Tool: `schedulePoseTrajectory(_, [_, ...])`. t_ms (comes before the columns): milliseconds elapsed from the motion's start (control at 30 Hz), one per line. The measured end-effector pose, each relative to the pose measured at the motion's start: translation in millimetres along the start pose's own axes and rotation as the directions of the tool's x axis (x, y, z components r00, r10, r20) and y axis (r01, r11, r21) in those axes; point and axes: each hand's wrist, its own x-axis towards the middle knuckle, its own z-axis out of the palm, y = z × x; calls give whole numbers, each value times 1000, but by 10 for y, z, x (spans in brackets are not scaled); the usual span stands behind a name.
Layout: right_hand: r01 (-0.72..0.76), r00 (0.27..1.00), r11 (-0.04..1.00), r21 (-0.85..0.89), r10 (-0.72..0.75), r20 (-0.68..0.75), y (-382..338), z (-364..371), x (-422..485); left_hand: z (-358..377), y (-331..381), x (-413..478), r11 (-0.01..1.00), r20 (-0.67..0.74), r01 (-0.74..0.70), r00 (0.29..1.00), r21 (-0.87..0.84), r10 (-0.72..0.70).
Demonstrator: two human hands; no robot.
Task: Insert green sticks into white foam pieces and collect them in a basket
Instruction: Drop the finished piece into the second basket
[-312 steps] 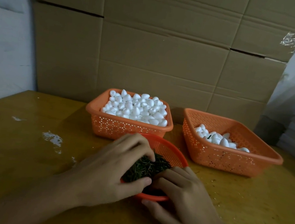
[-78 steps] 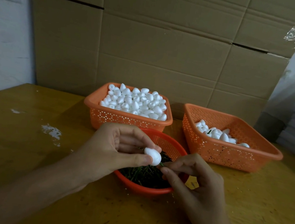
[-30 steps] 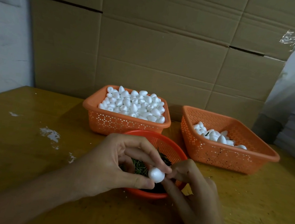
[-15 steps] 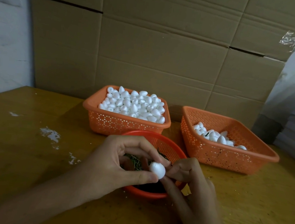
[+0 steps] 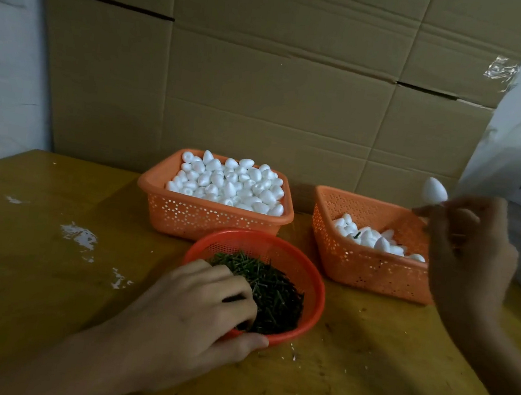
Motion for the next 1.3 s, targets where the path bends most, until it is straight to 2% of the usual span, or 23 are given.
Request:
schedulePoseTrajectory(67, [-1, 999, 989, -151, 9, 53, 238, -41, 73, -1, -18, -13, 1000, -11, -19, 1000, 22, 19])
schedulePoseTrajectory(167, [123, 977, 944, -306, -60, 206, 473, -41, 31, 20, -37, -3, 996, -35, -57, 998, 68, 59])
schedulePoseTrajectory(300, [277, 914, 910, -309, -150, 377, 544, 23, -46, 42, -78, 9, 988, -3, -94, 995, 125, 95])
schedulePoseTrajectory(400, [348, 876, 883, -315, -186, 445, 545, 26, -99, 43, -72, 17, 989, 4, -96, 995, 114, 96])
schedulePoseTrajectory(500, [341, 882, 884, -321, -183, 434, 541, 34, -96, 50, -71, 15, 990, -5, -96, 995, 98, 97])
schedulePoseTrajectory(667, [230, 935, 916, -330, -113, 336, 454, 77, -105, 26, -79, 11, 992, 4, -97, 995, 81, 97])
schedulePoseTrajectory(733, [186, 953, 939, -291, -101, 284, 327, 71, -128, 32, -78, 16, 991, -2, -104, 994, 86, 105])
schedulePoseTrajectory(800, [214, 956, 955, -207, -162, 245, 82, 87, -230, 41, -82, 10, 990, -10, -111, 994, 88, 112])
schedulePoseTrajectory(867, [312, 914, 947, -80, -276, 299, -220, 149, -440, 43, -85, 8, 989, -16, -113, 993, 95, 115])
schedulePoseTrajectory(900, [368, 862, 930, 1, -342, 375, -375, 195, -577, 44, -87, 15, 988, -14, -113, 993, 104, 115])
schedulePoseTrajectory(967, [461, 696, 878, 128, -447, 562, -625, 292, -850, 45, -97, 28, 986, 12, -110, 994, 122, 109])
schedulePoseTrajectory(1000, [488, 616, 859, 153, -463, 637, -699, 333, -951, 43, -101, 31, 984, 20, -113, 994, 136, 111])
schedulePoseTrajectory(1033, [494, 567, 856, 152, -450, 690, -737, 361, -1003, 39, -106, 29, 981, 27, -116, 993, 153, 114])
schedulePoseTrajectory(1100, [482, 536, 867, 131, -409, 738, -746, 371, -999, 32, -110, 27, 980, 42, -117, 993, 164, 112])
schedulePoseTrajectory(1200, [509, 520, 848, 147, -439, 733, -721, 350, -983, 40, -89, 23, 983, 62, -123, 991, 138, 116])
schedulePoseTrajectory(1300, [510, 548, 848, 141, -447, 707, -722, 365, -1013, -26, -90, 23, 989, 113, -118, 988, 86, 108])
